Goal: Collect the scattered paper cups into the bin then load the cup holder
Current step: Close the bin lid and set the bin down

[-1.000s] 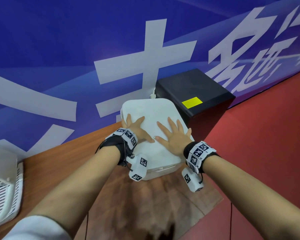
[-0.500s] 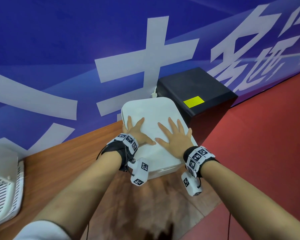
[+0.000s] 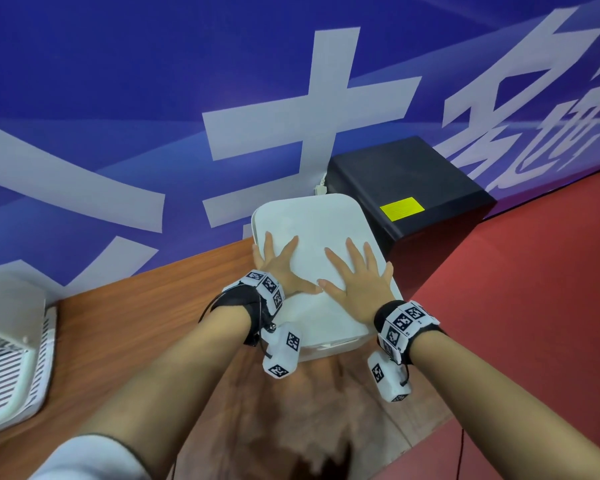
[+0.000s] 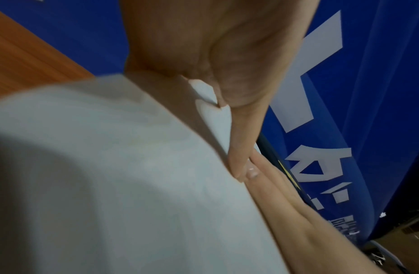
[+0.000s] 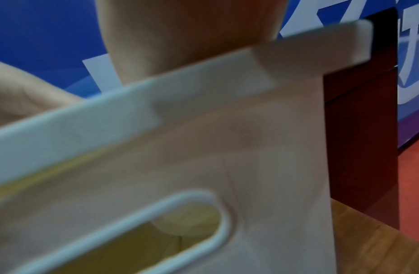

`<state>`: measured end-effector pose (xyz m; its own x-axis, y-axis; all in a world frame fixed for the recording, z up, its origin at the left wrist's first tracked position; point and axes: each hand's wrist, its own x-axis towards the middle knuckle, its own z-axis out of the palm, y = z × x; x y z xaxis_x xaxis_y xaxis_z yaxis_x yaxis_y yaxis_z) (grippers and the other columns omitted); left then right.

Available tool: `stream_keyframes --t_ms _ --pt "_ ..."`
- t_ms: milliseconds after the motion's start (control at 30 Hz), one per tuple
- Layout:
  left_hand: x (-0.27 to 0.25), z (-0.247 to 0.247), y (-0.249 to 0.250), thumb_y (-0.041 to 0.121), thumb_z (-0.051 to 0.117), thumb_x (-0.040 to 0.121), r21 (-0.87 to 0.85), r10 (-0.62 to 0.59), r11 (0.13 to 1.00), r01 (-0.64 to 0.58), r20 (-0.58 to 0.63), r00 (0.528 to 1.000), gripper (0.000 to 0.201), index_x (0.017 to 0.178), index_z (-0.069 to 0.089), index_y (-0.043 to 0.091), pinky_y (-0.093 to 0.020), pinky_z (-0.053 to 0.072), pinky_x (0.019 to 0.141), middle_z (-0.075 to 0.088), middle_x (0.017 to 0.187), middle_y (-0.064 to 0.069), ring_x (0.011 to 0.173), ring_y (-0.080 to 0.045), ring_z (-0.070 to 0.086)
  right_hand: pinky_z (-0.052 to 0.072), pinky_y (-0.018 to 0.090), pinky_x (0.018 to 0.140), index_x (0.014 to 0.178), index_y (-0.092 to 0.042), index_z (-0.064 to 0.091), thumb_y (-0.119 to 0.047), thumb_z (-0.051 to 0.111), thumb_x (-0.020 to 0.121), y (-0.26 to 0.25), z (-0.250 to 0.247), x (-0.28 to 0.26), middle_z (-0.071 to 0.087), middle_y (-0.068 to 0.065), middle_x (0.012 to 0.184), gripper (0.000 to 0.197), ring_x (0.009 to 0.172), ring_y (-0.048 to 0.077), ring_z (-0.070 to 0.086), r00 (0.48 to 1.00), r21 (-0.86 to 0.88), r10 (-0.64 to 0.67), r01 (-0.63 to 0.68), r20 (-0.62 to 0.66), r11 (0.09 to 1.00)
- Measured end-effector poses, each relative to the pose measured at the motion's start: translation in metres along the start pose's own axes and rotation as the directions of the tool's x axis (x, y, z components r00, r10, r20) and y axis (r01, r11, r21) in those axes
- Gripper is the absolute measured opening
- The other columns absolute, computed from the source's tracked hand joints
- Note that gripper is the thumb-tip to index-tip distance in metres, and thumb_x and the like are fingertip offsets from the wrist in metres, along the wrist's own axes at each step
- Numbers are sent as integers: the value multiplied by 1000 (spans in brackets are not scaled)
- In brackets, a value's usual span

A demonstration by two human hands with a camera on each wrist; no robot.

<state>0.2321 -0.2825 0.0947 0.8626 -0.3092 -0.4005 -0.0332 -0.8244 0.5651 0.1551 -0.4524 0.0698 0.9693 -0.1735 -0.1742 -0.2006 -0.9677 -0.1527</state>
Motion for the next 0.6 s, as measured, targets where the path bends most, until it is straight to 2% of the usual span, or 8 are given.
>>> stream_keyframes --t_ms 67,133,200,267,333,433,500,600 --pt "-1 -7 2 47 81 67 -119 16 993 -21 -46 999 110 152 13 34 -43 5 120 -16 160 4 147 -25 -14 6 63 112 144 -58 2 -78 22 85 1 -5 0 -11 -15 160 66 148 22 -13 1000 63 16 -16 -11 998" --pt "1 -18 -2 30 73 80 -466 -55 884 -39 -188 981 85 149 24 21 -37 20 116 8 159 -3 145 -22 16 7 60 113 144 -59 9 -79 28 84 2 -13 -1 -4 -17 160 66 149 18 -8 999 162 33 -29 -18 986" --pt "2 -25 -17 6 56 88 -744 -248 667 -39 -270 930 48 133 42 13 -37 41 101 42 141 -15 124 -27 47 6 60 114 143 -58 16 -77 34 84 4 -18 -1 1 -19 160 65 149 15 -5 998 267 54 -47 -17 962" --pt "-6 -26 -39 -13 39 84 -703 -243 710 -34 -290 926 37 106 54 13 -30 46 76 58 119 -15 113 -29 56 3 61 114 142 -58 20 -75 39 84 5 -22 -1 3 -20 159 64 148 13 -6 998 317 56 -53 1 947" --pt "-20 -21 -56 -20 40 76 -476 -38 876 -79 -232 972 46 100 58 15 -28 47 79 56 126 -13 120 -23 51 0 62 114 142 -58 21 -74 41 84 5 -23 -1 3 -21 159 63 148 12 -7 998 339 56 -57 11 939" --pt "-40 -16 -66 14 70 58 -149 215 968 -204 68 974 82 137 48 17 -40 20 117 23 153 -6 142 -24 17 -3 63 114 141 -57 24 -73 44 84 3 -23 -1 5 -20 159 62 148 12 -6 998 366 57 -54 5 929" --pt "-49 -14 -63 33 71 51 -127 242 968 -215 264 934 106 149 30 26 -44 7 120 -1 158 3 145 -20 -3 -3 64 113 141 -56 26 -71 45 84 3 -24 -2 7 -19 159 62 148 12 -6 998 377 58 -55 4 925" --pt "-48 -5 -62 61 76 46 -39 256 966 -257 304 918 123 151 15 38 -52 0 119 -16 157 9 145 -21 -15 -3 64 113 141 -55 26 -71 44 85 3 -24 -2 5 -19 160 62 148 12 -7 998 364 55 -56 12 930"
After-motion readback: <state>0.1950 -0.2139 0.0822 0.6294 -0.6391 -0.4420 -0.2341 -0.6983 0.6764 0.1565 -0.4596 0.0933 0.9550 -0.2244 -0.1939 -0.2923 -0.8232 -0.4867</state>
